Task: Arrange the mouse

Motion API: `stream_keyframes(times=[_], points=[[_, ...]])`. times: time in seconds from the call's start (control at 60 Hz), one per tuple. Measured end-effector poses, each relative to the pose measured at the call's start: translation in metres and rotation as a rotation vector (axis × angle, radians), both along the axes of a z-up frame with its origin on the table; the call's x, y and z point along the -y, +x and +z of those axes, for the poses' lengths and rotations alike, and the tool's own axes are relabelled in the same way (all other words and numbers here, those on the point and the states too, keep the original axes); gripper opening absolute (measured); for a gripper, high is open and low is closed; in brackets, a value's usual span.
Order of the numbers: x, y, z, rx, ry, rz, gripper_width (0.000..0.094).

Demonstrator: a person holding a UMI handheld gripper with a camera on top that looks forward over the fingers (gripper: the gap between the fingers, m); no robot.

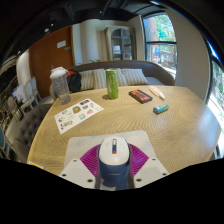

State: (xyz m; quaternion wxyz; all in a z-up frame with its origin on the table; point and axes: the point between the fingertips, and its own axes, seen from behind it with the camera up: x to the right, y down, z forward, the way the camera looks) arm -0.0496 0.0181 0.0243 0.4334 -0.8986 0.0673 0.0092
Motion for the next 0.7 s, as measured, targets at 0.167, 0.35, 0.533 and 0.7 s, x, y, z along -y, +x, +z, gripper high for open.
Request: stream_keyframes(times=[0.167,0.35,0.533,0.7], points=[[0.010,0.014,-0.031,0.054,-0.002,-0.016,0.0408],[0.009,0.015,-0.036,0.061,0.014,0.005,0.0496],[0.030,0.016,-0.034,0.047,-0.131,0.026,0.0861],[0.076,0.012,-0.002,0.058,-0.158,0.026,0.0834]])
